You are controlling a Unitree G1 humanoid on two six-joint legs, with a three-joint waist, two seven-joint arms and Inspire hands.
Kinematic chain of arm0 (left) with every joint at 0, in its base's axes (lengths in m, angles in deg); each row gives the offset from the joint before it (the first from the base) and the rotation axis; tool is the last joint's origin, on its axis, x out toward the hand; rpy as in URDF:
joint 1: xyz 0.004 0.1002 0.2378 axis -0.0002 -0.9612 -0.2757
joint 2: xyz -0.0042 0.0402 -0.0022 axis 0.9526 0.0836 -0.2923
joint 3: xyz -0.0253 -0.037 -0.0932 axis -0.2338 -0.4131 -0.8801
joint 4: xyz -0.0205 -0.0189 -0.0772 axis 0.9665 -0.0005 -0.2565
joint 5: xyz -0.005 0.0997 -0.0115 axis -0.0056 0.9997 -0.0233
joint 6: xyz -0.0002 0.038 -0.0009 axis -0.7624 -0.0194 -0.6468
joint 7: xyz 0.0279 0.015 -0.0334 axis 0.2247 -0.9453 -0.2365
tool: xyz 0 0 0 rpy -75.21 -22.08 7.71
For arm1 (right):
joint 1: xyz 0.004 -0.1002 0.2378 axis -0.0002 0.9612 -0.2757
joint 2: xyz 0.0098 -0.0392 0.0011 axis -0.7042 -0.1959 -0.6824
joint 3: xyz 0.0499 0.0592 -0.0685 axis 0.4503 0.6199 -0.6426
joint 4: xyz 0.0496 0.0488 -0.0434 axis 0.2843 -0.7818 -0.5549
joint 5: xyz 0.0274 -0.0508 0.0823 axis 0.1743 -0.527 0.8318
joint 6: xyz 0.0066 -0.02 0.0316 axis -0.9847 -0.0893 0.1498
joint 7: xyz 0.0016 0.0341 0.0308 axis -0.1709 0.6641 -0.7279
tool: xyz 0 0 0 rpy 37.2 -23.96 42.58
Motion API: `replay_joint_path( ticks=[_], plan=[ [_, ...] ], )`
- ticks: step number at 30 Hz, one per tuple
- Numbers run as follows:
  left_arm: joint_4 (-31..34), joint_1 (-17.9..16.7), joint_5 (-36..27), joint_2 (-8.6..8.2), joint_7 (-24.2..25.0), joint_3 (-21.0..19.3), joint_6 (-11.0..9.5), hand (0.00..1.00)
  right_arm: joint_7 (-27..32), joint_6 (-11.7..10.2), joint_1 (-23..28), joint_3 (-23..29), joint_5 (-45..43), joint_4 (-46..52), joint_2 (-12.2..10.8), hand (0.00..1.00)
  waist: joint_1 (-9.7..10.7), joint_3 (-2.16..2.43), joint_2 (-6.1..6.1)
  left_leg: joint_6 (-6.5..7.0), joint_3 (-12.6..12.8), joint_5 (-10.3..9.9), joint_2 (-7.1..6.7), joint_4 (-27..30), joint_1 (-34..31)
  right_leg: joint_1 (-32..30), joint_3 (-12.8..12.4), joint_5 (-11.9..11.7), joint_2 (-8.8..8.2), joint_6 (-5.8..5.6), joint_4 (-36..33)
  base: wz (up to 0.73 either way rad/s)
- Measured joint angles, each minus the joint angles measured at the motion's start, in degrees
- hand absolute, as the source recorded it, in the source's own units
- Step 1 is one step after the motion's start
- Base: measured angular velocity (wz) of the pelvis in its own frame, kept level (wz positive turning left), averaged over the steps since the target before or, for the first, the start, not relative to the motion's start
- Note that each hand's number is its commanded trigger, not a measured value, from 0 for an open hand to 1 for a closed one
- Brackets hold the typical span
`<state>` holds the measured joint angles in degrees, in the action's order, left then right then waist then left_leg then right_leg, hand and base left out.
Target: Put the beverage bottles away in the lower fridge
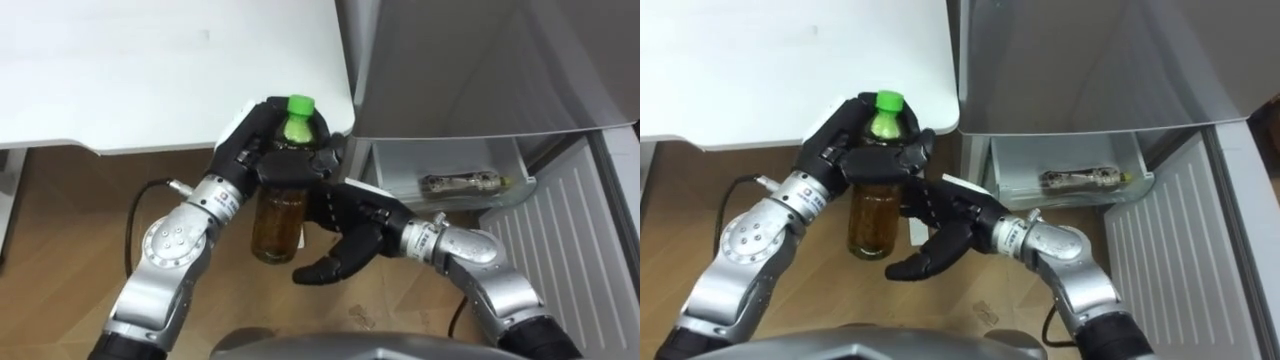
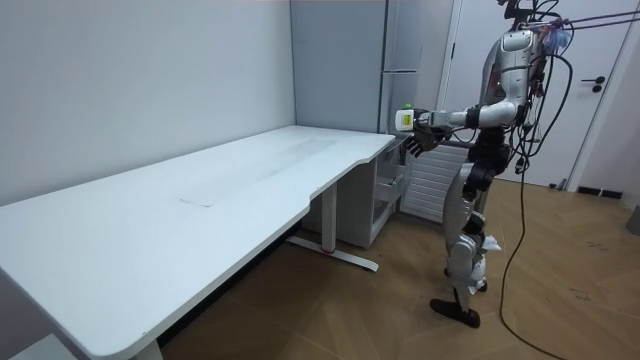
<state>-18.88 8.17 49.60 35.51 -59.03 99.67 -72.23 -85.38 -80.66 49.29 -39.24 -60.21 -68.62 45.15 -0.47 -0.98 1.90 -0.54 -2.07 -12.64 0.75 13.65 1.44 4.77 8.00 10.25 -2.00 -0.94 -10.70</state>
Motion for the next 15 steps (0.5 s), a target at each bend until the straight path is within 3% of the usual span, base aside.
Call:
replay_joint_path(
  ticks=[9, 15],
  plan=[
    [0.55, 0.0, 0.65, 0.52, 0.16, 1.91, -0.72, 1.0, -0.86, -0.42, 0.0, -1.97, 3.84, 0.1, 0.89, 0.0, -0.16, -0.02, 0.52, 0.0, 0.12, 0.01, 0.0, 0.11, 0.25, -0.14, -0.13, 0.0, 0.0, 0.0, 0.09, 0.0],
    [0.55, 0.01, 0.83, 0.57, -1.9, 3.34, -2.29, 1.0, 0.31, -0.38, 0.0, -3.79, 10.41, -0.56, 1.78, 0.0, -0.24, -0.26, 1.11, 0.01, 0.32, 0.01, 0.02, 0.11, 0.31, -0.17, -0.48, 0.0, 0.0, 0.0, 0.08, -0.01]
  ],
)
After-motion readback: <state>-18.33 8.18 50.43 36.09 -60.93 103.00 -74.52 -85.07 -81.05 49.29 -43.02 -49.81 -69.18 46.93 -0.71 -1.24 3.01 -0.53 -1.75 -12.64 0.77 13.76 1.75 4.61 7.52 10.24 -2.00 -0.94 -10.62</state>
